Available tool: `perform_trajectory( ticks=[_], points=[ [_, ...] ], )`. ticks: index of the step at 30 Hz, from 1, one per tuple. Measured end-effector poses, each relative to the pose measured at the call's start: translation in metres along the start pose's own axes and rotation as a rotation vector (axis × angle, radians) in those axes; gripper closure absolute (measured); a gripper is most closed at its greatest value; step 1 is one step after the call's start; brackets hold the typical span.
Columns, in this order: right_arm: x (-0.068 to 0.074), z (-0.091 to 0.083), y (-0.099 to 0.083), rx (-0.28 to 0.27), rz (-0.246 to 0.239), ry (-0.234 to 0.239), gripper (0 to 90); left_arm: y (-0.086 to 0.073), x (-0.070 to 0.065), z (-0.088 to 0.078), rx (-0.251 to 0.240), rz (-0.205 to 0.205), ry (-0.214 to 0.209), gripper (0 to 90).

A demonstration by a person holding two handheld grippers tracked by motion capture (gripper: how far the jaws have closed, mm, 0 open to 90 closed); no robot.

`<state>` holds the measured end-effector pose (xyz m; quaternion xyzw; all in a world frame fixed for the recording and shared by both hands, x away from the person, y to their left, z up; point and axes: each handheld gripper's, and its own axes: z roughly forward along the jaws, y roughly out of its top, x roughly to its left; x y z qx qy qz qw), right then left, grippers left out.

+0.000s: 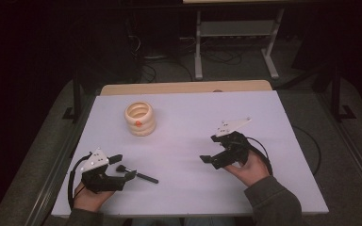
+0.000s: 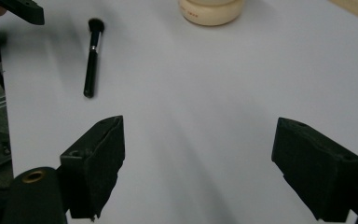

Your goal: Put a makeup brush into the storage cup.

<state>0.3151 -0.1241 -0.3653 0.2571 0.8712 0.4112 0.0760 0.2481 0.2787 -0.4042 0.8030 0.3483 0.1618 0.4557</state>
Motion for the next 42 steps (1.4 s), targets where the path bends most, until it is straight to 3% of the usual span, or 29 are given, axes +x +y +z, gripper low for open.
perform_trajectory(
  ticks=[9,15,20,21,24,25,32,42],
  points=[
    [0.012,0.032,0.027,0.044,-0.034,0.060,19.3,0.000,0.001,-0.002,-0.007,-0.002,0.007,19.2],
    [0.026,0.064,0.051,0.068,-0.092,0.104,21.8,0.000,0.002,-0.003,-0.010,0.000,0.012,19.3],
    [0.034,0.081,0.061,0.092,-0.108,0.128,22.6,0.000,0.004,-0.004,-0.009,0.001,0.015,19.3],
    [0.035,0.091,0.064,0.103,-0.140,0.135,23.4,0.000,0.004,-0.004,-0.007,-0.003,0.016,19.3],
    [0.041,0.098,0.068,0.120,-0.128,0.140,26.8,0.000,0.004,-0.004,-0.006,-0.002,0.015,19.3],
    [0.043,0.107,0.070,0.131,-0.152,0.146,27.2,0.000,0.004,-0.004,-0.010,-0.002,0.016,19.4],
    [0.057,0.134,0.071,0.175,-0.162,0.169,31.5,0.000,0.004,-0.004,-0.005,-0.001,0.014,19.4],
    [0.073,0.160,0.067,0.214,-0.181,0.208,37.9,0.000,0.005,-0.006,-0.012,-0.004,0.018,19.4]
  ],
)
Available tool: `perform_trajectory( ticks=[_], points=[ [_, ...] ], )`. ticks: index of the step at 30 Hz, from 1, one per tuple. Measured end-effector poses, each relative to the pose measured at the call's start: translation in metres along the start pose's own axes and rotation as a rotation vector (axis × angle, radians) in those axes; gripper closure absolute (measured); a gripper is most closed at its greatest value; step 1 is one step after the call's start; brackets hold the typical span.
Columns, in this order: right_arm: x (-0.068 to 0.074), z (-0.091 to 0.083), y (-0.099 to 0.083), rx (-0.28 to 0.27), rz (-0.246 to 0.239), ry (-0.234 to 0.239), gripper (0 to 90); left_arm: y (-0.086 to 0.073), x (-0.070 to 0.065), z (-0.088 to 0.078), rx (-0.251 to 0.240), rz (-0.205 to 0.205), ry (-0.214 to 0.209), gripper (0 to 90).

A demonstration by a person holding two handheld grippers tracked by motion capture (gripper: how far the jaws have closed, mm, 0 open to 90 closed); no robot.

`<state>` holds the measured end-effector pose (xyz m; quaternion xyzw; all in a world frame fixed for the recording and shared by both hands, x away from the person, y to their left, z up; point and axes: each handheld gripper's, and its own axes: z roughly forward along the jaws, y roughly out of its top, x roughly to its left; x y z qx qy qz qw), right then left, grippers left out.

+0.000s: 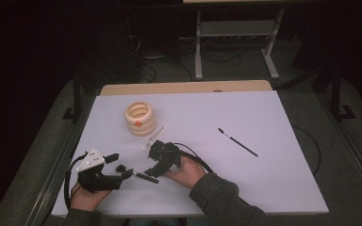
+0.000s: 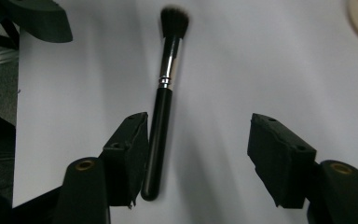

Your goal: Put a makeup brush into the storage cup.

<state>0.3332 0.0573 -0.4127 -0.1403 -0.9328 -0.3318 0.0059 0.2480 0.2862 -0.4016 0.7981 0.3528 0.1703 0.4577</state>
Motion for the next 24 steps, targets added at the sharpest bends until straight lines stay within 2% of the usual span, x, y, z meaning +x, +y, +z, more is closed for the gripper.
perform_trajectory(
  ticks=[3,4,6,8,10,18,21,24],
  points=[
    [0.003,0.004,0.002,0.012,0.001,-0.001,39.7,0.000,0.000,0.000,0.004,0.007,0.001,19.4],
    [0.005,0.008,0.002,0.015,-0.017,0.000,42.4,0.000,0.000,0.000,0.004,0.005,0.002,19.4],
    [0.008,0.012,0.003,0.022,-0.005,0.007,44.8,0.000,0.001,0.000,0.000,-0.003,0.002,19.4],
    [0.010,0.016,0.003,0.028,-0.020,0.007,47.9,0.000,0.001,-0.001,0.000,-0.004,0.002,19.4],
    [0.013,0.019,0.003,0.040,-0.009,0.011,49.9,0.000,0.001,0.000,0.001,-0.003,0.002,19.4],
    [0.019,0.026,0.003,0.052,-0.017,0.014,59.8,-0.001,0.002,0.000,0.008,0.003,0.001,19.4],
    [0.022,0.030,0.001,0.057,-0.018,0.008,62.3,-0.001,0.001,0.001,0.004,0.003,0.001,19.4],
    [0.025,0.031,0.001,0.059,-0.026,-0.018,66.6,-0.001,0.001,0.001,0.007,0.007,0.006,19.5]
  ],
)
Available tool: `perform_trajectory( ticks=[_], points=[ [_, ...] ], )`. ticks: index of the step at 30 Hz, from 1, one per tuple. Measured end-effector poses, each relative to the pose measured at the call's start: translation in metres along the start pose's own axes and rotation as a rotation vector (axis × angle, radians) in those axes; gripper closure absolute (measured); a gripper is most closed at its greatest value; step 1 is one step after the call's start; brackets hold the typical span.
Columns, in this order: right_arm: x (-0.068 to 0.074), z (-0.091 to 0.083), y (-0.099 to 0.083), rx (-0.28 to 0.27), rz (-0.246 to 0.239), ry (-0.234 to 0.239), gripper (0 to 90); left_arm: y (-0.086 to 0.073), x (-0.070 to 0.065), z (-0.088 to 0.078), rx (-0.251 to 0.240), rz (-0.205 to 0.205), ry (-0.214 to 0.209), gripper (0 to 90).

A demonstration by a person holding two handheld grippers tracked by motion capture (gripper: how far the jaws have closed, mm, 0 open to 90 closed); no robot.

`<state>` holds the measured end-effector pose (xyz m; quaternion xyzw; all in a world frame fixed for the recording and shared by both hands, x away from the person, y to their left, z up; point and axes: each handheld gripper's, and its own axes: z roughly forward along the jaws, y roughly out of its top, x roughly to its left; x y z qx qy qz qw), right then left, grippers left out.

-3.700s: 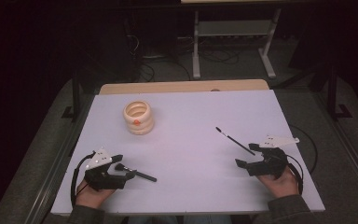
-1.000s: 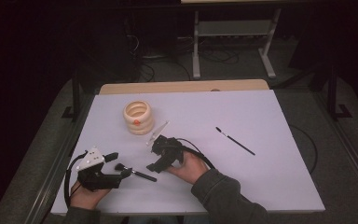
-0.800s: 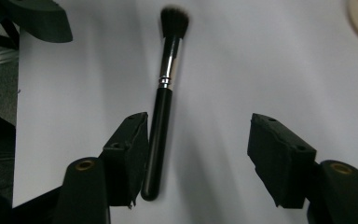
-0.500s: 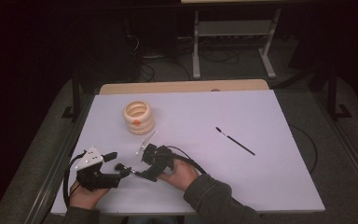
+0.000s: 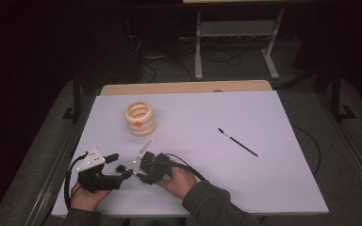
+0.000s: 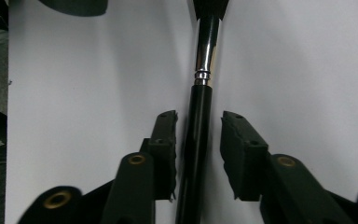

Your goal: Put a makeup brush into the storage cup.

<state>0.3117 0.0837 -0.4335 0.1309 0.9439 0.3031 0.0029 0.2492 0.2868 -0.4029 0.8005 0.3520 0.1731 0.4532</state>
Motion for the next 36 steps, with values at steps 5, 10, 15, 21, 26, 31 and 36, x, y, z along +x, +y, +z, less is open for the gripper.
perform_trajectory(
  ticks=[5,10,15,21,26,31,36],
  points=[
    [0.006,0.000,0.000,0.005,0.028,-0.053,73.9,0.000,0.000,0.000,-0.001,0.000,0.002,19.5],
    [0.009,0.000,0.000,0.014,0.041,-0.083,78.4,0.000,0.000,0.000,-0.008,-0.003,0.002,19.5],
    [0.009,0.001,0.001,0.014,0.042,-0.085,78.8,0.000,0.001,0.000,-0.006,0.002,0.000,19.5],
    [0.006,-0.003,-0.002,-0.013,0.050,-0.053,78.9,0.000,0.002,-0.002,-0.024,-0.025,-0.008,19.5],
    [0.003,-0.010,-0.004,-0.024,0.054,-0.061,78.9,0.001,0.002,-0.003,-0.035,-0.036,-0.012,19.5],
    [-0.005,-0.023,-0.013,-0.050,0.070,-0.069,78.9,0.003,0.001,-0.002,-0.047,-0.051,-0.035,20.7],
    [-0.012,-0.041,-0.025,-0.083,0.090,-0.083,78.9,0.005,0.001,0.000,-0.027,-0.034,-0.050,22.3]
  ],
)
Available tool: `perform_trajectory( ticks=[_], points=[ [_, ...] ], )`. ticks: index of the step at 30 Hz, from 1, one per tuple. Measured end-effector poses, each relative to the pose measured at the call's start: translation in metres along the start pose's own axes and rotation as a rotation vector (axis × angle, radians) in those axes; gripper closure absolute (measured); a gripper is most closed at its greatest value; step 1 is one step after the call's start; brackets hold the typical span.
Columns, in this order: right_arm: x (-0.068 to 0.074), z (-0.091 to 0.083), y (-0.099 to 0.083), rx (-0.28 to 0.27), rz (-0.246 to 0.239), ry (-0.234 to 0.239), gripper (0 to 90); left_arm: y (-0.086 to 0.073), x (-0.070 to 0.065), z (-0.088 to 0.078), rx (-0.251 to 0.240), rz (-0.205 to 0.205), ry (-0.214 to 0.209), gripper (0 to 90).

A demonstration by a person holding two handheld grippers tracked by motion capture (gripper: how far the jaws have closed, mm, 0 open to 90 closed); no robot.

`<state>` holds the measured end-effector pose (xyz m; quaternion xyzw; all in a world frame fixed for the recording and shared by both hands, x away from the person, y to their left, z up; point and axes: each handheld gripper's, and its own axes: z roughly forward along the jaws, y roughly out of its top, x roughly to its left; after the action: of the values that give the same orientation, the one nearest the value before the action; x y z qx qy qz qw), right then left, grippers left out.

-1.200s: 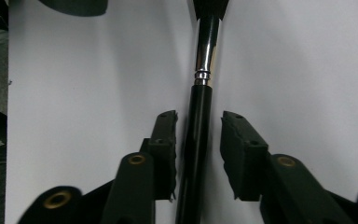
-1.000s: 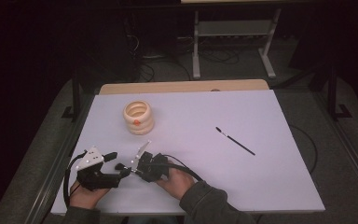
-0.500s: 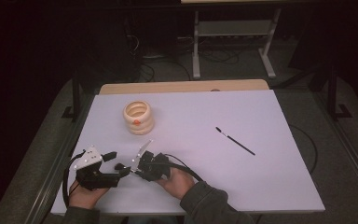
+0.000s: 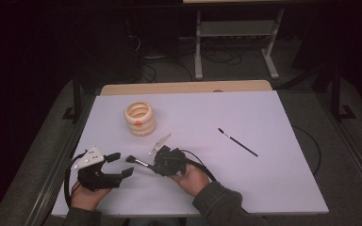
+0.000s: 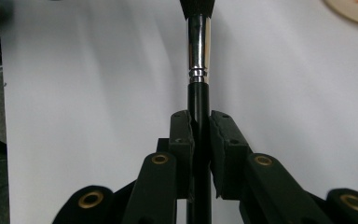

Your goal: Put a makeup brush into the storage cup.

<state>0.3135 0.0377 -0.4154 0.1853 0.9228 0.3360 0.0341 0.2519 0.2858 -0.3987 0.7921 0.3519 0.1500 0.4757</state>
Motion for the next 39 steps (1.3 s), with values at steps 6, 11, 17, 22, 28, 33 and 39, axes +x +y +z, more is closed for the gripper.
perform_trajectory(
  ticks=[6,11,17,22,28,33,39],
  points=[
    [-0.010,-0.025,-0.012,-0.035,0.047,-0.023,78.9,0.005,-0.003,0.008,0.000,-0.016,-0.044,25.3],
    [-0.015,-0.047,-0.019,-0.072,0.071,-0.040,78.8,0.010,-0.003,0.019,0.015,-0.021,-0.089,29.3],
    [-0.019,-0.076,-0.024,-0.166,0.068,-0.051,78.9,0.025,-0.008,0.039,0.038,-0.037,-0.211,36.0],
    [-0.013,-0.090,-0.028,-0.217,0.060,-0.041,78.8,0.038,-0.015,0.051,0.076,-0.017,-0.263,40.3],
    [-0.008,-0.096,-0.033,-0.258,0.038,-0.020,78.8,0.042,-0.014,0.057,0.070,-0.044,-0.324,43.1],
    [-0.007,-0.093,-0.039,-0.288,0.008,0.015,78.8,0.047,-0.017,0.060,0.060,-0.049,-0.376,46.5],
    [-0.004,-0.089,-0.042,-0.292,-0.041,0.011,78.8,0.050,-0.018,0.063,0.048,-0.064,-0.426,50.7]
  ],
)
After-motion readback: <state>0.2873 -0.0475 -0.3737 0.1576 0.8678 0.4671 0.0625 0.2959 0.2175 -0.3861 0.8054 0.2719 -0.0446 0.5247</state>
